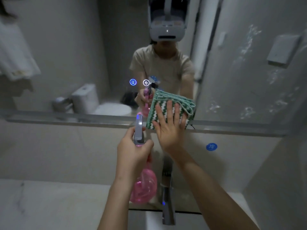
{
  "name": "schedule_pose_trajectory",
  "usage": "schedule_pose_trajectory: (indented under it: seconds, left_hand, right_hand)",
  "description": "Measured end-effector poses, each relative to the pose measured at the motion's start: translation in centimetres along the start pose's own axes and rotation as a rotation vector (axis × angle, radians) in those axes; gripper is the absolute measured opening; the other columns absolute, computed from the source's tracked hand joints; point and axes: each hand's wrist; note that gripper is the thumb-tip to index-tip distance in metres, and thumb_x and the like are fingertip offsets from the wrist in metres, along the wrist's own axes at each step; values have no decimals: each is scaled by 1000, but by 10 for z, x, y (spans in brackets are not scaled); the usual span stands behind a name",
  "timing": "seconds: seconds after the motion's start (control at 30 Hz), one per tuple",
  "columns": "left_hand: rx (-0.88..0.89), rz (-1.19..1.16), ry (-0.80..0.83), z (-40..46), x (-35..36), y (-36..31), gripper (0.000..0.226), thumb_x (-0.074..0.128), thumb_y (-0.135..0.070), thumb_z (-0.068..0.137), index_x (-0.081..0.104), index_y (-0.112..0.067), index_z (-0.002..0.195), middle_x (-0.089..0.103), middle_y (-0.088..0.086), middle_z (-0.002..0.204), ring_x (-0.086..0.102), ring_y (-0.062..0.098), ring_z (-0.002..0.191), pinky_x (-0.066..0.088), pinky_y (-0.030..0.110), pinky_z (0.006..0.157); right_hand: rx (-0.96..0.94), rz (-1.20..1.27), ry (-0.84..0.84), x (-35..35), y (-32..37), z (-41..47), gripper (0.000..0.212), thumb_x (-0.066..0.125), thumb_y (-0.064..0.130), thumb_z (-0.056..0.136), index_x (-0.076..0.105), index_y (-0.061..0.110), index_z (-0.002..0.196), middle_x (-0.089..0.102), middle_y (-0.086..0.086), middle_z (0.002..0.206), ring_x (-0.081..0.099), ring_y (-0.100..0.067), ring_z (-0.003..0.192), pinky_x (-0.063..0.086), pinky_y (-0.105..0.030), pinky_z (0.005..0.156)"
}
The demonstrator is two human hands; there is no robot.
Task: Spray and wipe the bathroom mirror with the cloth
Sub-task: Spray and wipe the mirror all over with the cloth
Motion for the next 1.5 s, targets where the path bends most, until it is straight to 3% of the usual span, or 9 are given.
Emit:
schedule_pose_trajectory:
  seconds: [0.1,0.27,0.37,0.47,0.57,0.77,0.97,1.13,1.5]
  left_hand:
    - [17,53,-36,1,-1,0,27,57,10,74,59,-11,92,55,11,56,46,10,37,38,19,37]
    - [37,42,-82,3,-15,0,25,57,9,75,57,-14,85,53,19,57,49,27,47,41,22,39]
    - [40,0,-77,4,-28,1,24,60,9,77,57,-11,90,54,24,59,49,25,44,40,19,39]
    - [61,0,-109,4,-44,3,22,59,11,75,58,-10,84,53,23,54,48,21,40,39,21,37]
    - [59,-17,-178,7,-68,4,24,57,11,74,60,-11,84,52,19,51,46,19,38,40,23,37]
    - [44,5,-283,12,-106,8,30,57,8,76,57,-19,89,54,16,53,49,16,37,45,27,40]
    - [-19,-93,-202,8,-98,-2,29,55,11,76,56,-16,87,52,13,51,47,15,39,43,24,39]
    - [-29,-109,-76,0,-73,-10,29,56,11,77,56,-15,90,52,12,53,48,12,37,40,22,36]
    - [-15,-129,87,-17,21,-27,31,54,11,77,58,-11,97,48,18,61,45,14,41,40,20,38]
  right_hand:
    - [0,-3,28,-1,6,-11,62,30,48,102,6,24,153,-9,-11,160,-4,-28,147,5,-47,116]
    - [32,-15,92,1,19,-10,61,26,47,102,4,22,154,-10,-15,159,-3,-34,146,-1,-50,117]
    - [-91,-2,99,1,40,6,62,26,46,101,0,23,153,-14,-12,159,-10,-31,146,-2,-48,116]
    - [-229,99,127,0,79,32,67,45,42,95,12,29,152,3,-4,161,-5,-23,147,-1,-45,116]
    - [-263,140,117,3,120,57,59,48,38,95,26,29,150,22,0,157,4,-23,146,0,-44,117]
    - [-366,58,86,3,155,83,58,47,42,96,26,31,150,25,3,157,11,-19,143,-2,-44,115]
    - [-534,35,140,-8,109,89,52,27,41,99,22,33,150,21,7,158,11,-13,143,12,-39,112]
    - [-526,16,28,-10,44,73,48,36,45,98,35,34,145,35,6,152,25,-14,140,23,-39,107]
    - [-428,-39,79,-33,-84,35,52,44,47,98,32,33,147,25,4,156,22,-18,143,18,-43,113]
Point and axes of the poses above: each hand's wrist, its own z-axis towards the middle knuckle, its own x-axis out of the palm, y = z × x
